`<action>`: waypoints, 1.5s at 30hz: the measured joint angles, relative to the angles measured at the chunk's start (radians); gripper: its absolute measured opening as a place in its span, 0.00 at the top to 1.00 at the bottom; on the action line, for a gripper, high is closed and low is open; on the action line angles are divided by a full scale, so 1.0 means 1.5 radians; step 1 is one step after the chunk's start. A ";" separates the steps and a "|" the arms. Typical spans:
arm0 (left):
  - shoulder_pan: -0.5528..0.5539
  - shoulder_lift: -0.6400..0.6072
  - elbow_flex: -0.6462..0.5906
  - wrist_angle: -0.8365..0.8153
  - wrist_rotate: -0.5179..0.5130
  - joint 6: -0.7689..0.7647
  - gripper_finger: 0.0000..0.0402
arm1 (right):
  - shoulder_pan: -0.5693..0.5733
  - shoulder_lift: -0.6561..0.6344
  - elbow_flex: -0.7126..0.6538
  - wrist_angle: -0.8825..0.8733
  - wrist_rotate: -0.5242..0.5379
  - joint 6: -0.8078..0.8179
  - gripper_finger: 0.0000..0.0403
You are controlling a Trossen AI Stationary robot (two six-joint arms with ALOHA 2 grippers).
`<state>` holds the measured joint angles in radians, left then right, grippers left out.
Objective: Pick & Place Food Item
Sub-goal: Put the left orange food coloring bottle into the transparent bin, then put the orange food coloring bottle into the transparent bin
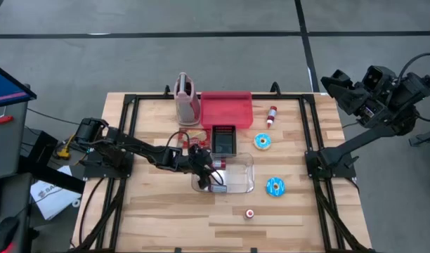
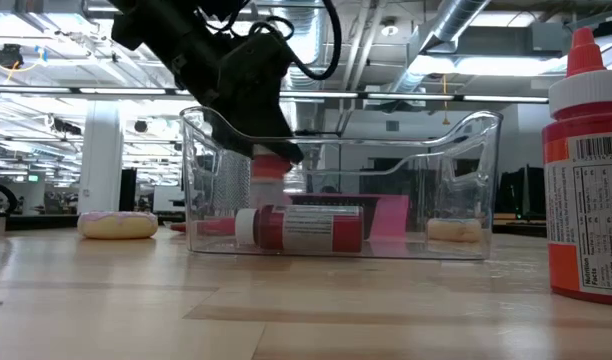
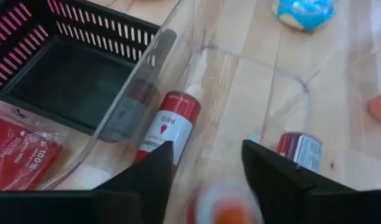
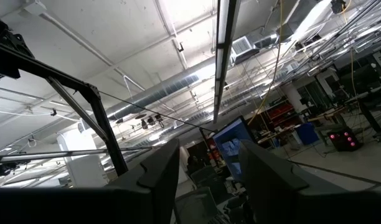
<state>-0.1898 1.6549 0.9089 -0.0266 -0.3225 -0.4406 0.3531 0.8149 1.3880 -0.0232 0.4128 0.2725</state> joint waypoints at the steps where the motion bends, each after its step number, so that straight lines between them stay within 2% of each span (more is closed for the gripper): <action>1: 0.000 -0.001 0.000 0.003 0.000 -0.004 0.50 | 0.000 0.001 0.000 0.000 -0.002 0.001 0.60; 4: 0.000 -0.012 -0.001 0.009 -0.002 0.003 0.45 | 0.000 0.003 0.000 -0.002 -0.008 0.001 0.60; 8: 0.000 -0.051 -0.001 0.022 -0.015 0.033 0.46 | 0.000 0.002 0.000 0.000 -0.012 0.001 0.60; 13: 0.007 -0.167 -0.001 0.016 -0.088 0.055 0.49 | 0.000 0.002 0.000 -0.046 -0.006 0.010 0.60; 16: 0.012 -0.250 -0.001 0.002 -0.147 0.067 0.51 | -0.001 0.001 0.000 -0.199 0.026 0.074 0.60; 20: 0.013 -0.354 -0.001 -0.001 -0.184 0.133 0.51 | -0.012 0.007 -0.020 -0.475 0.056 0.244 0.60; 22: 0.013 -0.396 -0.001 0.002 -0.209 0.165 0.50 | -0.015 0.010 -0.054 -0.563 0.033 0.331 0.60; 25: 0.014 -0.458 -0.001 0.000 -0.265 0.214 0.49 | 0.010 0.004 -0.144 -0.630 -0.050 0.459 0.60; 27: 0.014 -0.490 -0.001 0.001 -0.293 0.257 0.48 | 0.045 -0.009 -0.223 -0.597 -0.091 0.527 0.60; 29: 0.014 -0.517 -0.001 -0.003 -0.307 0.287 0.47 | 0.083 -0.025 -0.304 -0.501 -0.115 0.584 0.60; 33: 0.014 -0.548 -0.001 -0.003 -0.309 0.324 0.46 | 0.157 -0.022 -0.441 -0.284 -0.126 0.695 0.60; 35: 0.014 -0.551 -0.001 -0.001 -0.309 0.336 0.45 | 0.197 0.002 -0.482 -0.213 -0.128 0.736 0.60; 40: 0.014 -0.544 -0.001 -0.001 -0.296 0.388 0.43 | 0.272 0.102 -0.506 -0.135 -0.114 0.774 0.60; 45: 0.014 -0.531 -0.001 -0.003 -0.292 0.419 0.42 | 0.301 0.212 -0.464 -0.075 -0.030 0.713 0.60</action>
<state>-0.1688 0.8583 0.9077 -0.0317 -0.7605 0.1877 0.8046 1.1326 0.6919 -0.1354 0.3685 1.3427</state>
